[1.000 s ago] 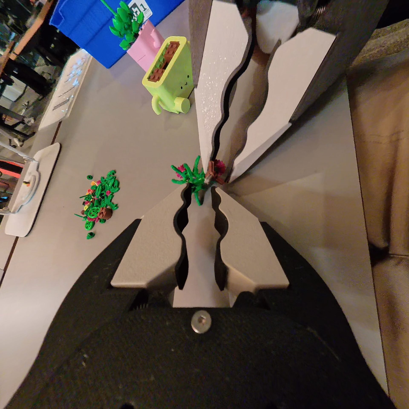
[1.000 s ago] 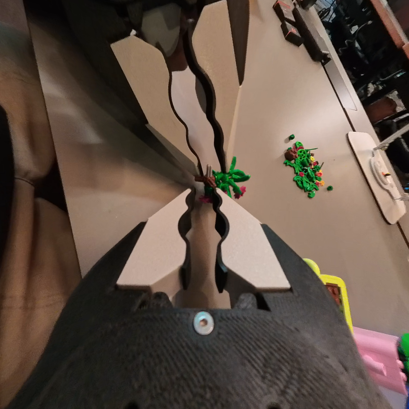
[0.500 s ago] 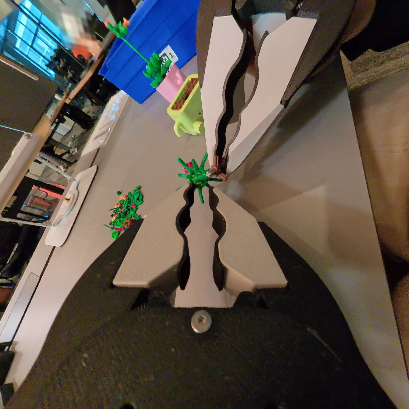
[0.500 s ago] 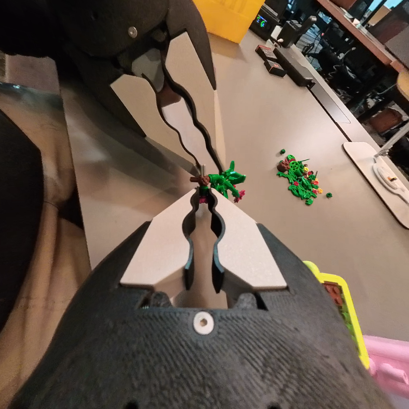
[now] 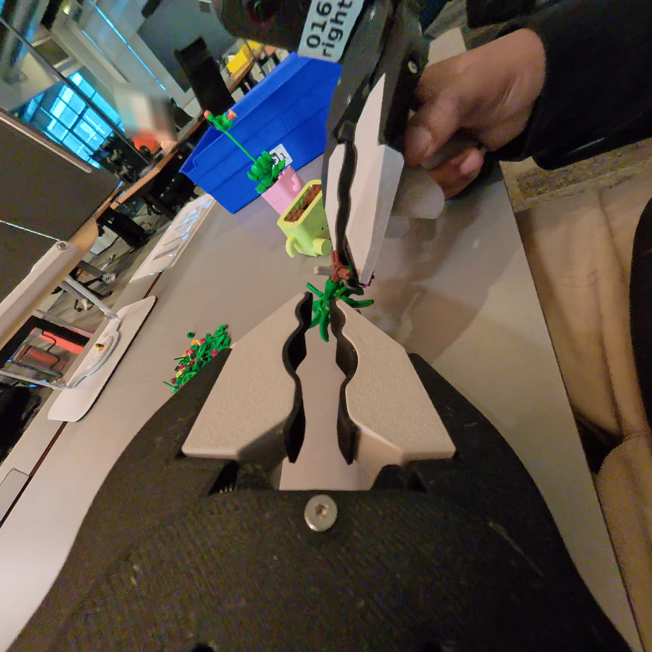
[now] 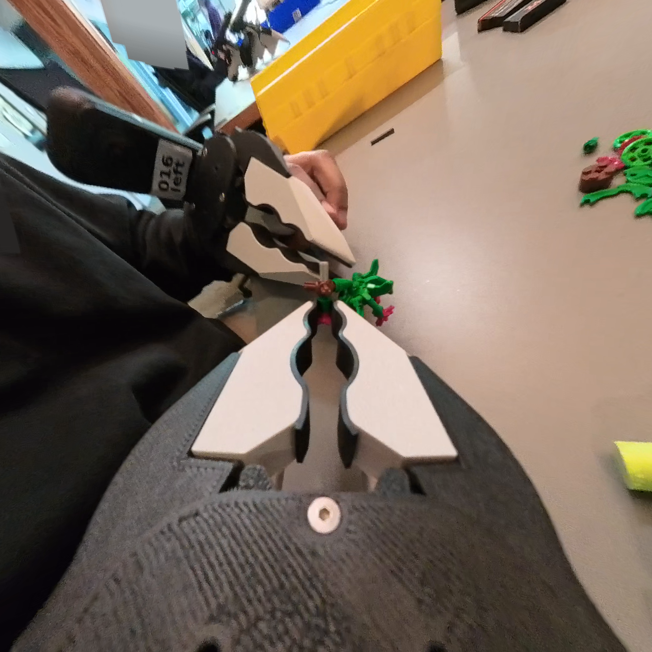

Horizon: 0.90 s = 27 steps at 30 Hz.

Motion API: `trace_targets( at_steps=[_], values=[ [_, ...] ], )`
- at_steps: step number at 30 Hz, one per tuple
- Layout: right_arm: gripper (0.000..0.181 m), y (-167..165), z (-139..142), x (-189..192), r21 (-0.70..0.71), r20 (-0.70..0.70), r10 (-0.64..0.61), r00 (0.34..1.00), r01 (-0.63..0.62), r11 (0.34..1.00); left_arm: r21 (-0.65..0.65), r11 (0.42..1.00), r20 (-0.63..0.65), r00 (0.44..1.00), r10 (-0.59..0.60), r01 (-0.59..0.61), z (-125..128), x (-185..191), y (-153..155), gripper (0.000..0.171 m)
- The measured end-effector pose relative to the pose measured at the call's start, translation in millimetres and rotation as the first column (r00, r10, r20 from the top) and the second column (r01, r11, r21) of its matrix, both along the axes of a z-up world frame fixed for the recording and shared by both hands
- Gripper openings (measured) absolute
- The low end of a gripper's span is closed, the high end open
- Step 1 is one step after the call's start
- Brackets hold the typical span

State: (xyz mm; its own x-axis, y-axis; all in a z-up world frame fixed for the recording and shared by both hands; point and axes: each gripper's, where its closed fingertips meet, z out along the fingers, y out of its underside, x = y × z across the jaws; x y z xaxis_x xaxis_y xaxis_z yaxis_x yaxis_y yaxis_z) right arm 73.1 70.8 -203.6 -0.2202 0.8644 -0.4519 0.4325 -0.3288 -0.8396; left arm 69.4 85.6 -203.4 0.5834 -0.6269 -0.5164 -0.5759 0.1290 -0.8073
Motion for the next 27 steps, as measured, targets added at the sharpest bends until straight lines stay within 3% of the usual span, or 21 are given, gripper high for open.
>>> trace_targets(
  at_steps=[7, 14, 22, 25, 27],
  values=[
    [0.004, -1, 8, 1, -0.221, -0.035, 0.022, 0.999, -0.029, 0.975, -0.056, 0.998, 0.076, 0.997, -0.019, 0.024, 5, 3, -3, 0.001],
    [0.004, -9, 14, 0, -0.342, -0.067, 0.064, 0.996, -0.083, 0.936, -0.253, 0.951, 0.319, 0.944, -0.09, 0.176, 16, 7, -14, 0.032],
    [0.004, -15, 16, 3, -0.395, -0.084, 0.111, 0.99, -0.135, 0.908, -0.303, 0.935, 0.307, 0.948, -0.088, 0.185, 10, 9, -17, 0.022],
    [0.004, -21, 17, 6, -0.417, -0.087, 0.156, 0.984, -0.178, 0.891, -0.379, 0.89, 0.358, 0.927, -0.112, 0.254, 8, 11, -24, 0.022],
    [0.004, -29, 15, 9, -0.427, -0.078, 0.208, 0.975, -0.221, 0.877, -0.459, 0.822, 0.419, 0.898, -0.135, 0.337, 6, 15, -33, 0.022]
  ],
)
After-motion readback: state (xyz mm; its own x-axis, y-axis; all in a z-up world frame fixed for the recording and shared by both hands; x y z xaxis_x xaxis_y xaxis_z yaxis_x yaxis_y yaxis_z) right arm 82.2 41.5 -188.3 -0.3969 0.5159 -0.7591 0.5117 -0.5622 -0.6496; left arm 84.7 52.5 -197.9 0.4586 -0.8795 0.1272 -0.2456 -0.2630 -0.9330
